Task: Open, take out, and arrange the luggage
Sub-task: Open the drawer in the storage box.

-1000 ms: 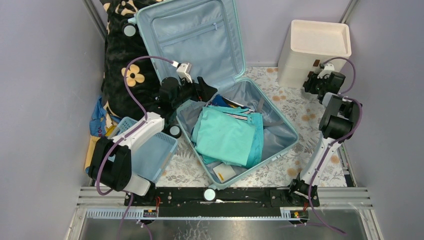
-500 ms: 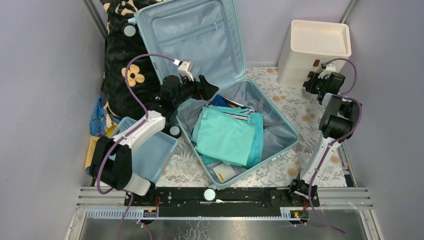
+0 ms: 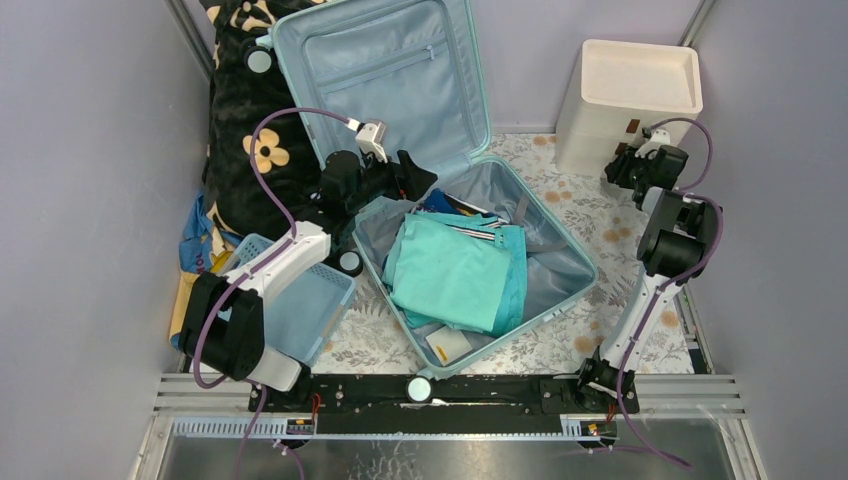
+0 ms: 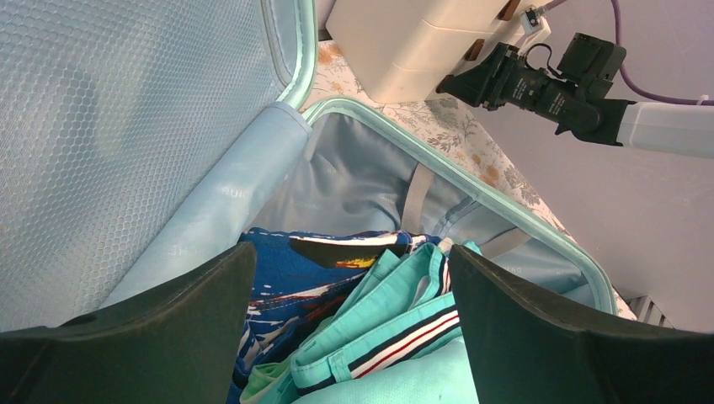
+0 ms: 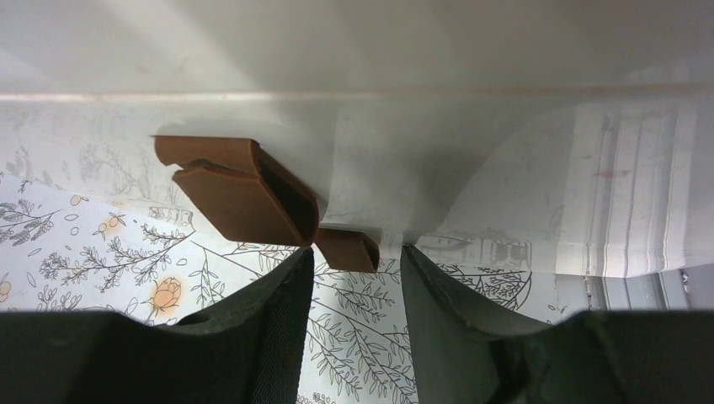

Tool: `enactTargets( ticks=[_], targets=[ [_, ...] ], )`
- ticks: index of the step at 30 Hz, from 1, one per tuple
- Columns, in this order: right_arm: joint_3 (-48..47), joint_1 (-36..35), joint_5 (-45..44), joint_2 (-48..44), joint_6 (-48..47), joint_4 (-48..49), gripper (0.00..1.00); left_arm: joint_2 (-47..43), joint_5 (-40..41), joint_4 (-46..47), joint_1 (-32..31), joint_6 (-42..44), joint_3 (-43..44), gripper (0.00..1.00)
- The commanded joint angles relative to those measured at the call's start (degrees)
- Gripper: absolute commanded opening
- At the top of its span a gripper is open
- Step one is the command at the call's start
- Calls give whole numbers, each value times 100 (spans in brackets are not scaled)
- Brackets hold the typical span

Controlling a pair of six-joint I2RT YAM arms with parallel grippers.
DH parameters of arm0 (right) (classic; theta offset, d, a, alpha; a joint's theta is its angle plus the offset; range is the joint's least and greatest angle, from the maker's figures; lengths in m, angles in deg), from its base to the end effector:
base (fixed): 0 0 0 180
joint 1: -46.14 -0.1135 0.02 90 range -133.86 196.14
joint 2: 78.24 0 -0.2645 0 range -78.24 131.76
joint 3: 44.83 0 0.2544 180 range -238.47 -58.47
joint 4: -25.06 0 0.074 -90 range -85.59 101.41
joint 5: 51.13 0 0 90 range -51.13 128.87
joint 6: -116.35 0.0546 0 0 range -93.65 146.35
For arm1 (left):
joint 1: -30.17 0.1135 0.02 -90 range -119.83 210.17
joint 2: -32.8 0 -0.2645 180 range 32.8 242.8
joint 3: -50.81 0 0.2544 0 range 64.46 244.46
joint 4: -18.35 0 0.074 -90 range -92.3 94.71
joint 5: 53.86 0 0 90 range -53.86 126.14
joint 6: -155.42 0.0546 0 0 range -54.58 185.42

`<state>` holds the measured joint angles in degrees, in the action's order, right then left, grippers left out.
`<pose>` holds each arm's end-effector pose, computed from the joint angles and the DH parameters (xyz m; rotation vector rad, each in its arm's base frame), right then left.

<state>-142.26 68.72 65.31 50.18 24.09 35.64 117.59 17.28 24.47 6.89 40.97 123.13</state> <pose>0.4873 -0.1763 0.1469 0.0293 1.8909 0.1492 0.3322 -0.1622 0.3081 0.2406 1.7410 -0.8935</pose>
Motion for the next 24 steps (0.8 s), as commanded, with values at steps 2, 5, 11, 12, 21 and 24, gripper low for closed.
enactTargets(
  ticks=[2, 5, 11, 12, 21, 24],
  targets=[
    [-129, -316, 17, -136, 98, 130, 51, -98, 75, 286, -35, 133, -94, 92],
    [-146, -347, -147, -123, 98, 126, 49, -121, 69, 282, -35, 132, -122, 92],
    [-329, -472, -422, 0, 481, 123, 39, -78, 57, 171, -35, 207, -12, 92],
    [-297, -512, -426, -14, 491, 133, 41, -82, 61, 160, -35, 212, -4, 92],
    [-331, -695, -1144, 35, 774, -3, 31, -105, 88, 194, -35, 204, -73, 93],
    [-273, -694, -1194, -9, 724, 46, 13, -121, 101, 194, -35, 237, -109, 93]
  ],
)
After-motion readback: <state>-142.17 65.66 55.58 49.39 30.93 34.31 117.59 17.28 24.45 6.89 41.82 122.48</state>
